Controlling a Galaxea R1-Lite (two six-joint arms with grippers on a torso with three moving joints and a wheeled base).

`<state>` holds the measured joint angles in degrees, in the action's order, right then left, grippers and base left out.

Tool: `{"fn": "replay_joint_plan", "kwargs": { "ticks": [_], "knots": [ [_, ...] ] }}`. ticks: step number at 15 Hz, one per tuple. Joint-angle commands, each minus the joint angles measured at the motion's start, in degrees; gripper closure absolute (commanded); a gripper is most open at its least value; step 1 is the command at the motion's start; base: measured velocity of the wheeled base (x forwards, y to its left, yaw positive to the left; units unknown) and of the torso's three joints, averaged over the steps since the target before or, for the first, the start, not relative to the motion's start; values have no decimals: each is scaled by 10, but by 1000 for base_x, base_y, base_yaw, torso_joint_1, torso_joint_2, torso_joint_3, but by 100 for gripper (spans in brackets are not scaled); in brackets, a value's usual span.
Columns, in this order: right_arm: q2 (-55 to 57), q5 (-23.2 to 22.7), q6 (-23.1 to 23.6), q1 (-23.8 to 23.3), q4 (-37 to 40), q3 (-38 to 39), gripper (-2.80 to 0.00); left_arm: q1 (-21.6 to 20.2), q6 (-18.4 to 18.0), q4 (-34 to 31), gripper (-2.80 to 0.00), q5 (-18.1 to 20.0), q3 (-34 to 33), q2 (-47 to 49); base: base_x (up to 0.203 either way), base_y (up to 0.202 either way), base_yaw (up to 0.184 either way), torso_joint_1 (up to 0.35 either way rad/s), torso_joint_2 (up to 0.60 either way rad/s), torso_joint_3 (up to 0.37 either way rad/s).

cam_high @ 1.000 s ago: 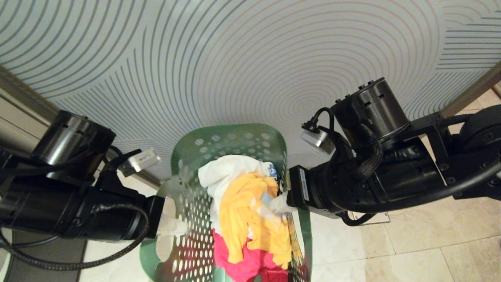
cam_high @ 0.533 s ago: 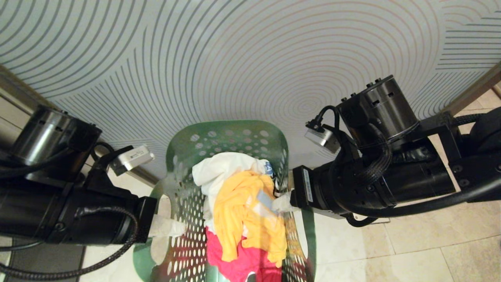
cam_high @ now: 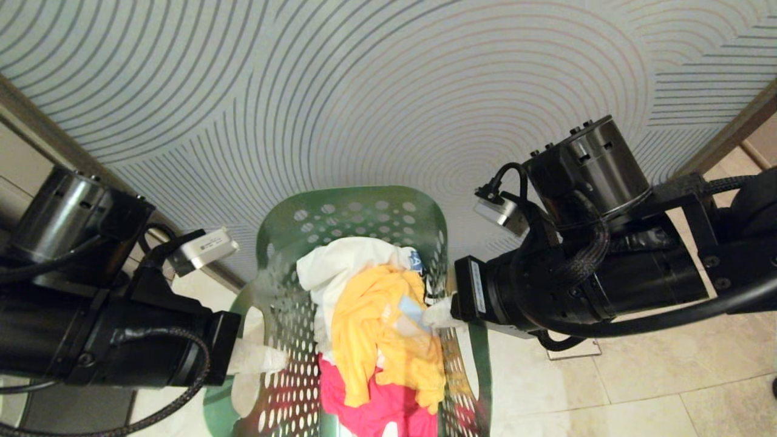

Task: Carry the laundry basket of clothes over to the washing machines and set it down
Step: Pick up the clothes basket and put it beside the washing machine

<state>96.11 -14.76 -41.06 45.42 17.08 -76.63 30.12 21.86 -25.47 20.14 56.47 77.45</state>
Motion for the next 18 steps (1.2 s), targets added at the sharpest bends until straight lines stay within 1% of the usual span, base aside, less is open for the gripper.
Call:
{"fn": "replay_joint_plan", "kwargs": {
  "ticks": [1,12,18],
  "knots": [
    [0,-1,-2,0,1,-4,0,0,1,-1,0,1,0,-1,0,0,0,-1,-2,200],
    [-9,0,7,2,1,-2,0,2,1,-30,0,1,-3,-19,0,0,0,-1,3,201],
    [-9,0,8,5,1,3,0,3,1,-34,0,1,-8,-19,0,0,0,3,3,203]
  ]
}}
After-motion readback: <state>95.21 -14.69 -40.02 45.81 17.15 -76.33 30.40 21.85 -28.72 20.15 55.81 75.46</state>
